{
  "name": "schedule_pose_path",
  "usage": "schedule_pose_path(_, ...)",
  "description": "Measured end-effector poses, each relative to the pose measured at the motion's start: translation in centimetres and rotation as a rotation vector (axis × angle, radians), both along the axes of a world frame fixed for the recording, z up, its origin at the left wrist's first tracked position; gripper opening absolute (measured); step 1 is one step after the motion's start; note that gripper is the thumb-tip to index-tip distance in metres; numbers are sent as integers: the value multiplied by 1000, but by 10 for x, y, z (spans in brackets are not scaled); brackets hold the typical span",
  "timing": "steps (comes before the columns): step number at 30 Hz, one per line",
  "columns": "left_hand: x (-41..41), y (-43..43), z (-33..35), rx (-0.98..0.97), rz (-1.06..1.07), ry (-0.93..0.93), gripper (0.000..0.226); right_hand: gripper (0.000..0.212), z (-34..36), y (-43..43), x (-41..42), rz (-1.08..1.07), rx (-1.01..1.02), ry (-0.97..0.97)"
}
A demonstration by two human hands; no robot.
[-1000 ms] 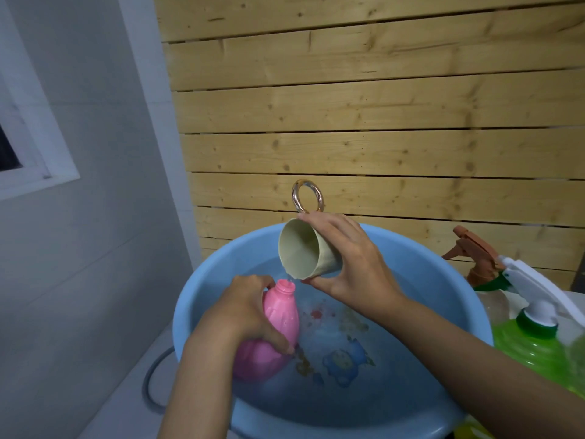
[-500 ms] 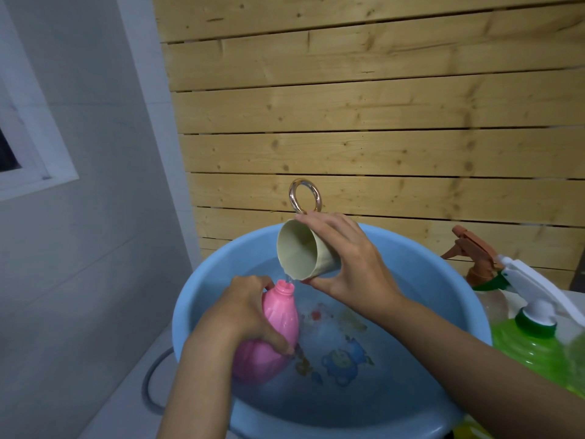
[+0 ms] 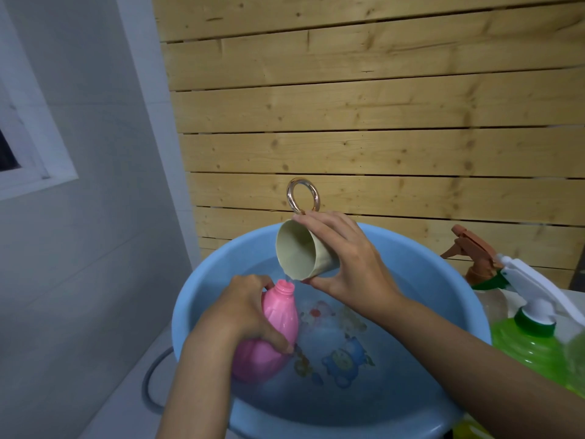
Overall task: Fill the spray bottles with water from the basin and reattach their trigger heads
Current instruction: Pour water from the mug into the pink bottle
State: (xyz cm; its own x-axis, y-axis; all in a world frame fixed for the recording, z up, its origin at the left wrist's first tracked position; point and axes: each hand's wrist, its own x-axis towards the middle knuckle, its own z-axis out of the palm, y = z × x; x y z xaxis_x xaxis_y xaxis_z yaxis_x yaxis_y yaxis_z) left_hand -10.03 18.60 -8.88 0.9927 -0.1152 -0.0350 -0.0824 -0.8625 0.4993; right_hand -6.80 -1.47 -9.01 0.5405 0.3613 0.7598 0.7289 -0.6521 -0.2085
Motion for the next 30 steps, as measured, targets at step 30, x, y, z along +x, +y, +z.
schedule_pose_path(30, -2, -1, 2, 0, -13, 13, 64, 87, 1, 1, -1, -1, -19, -12)
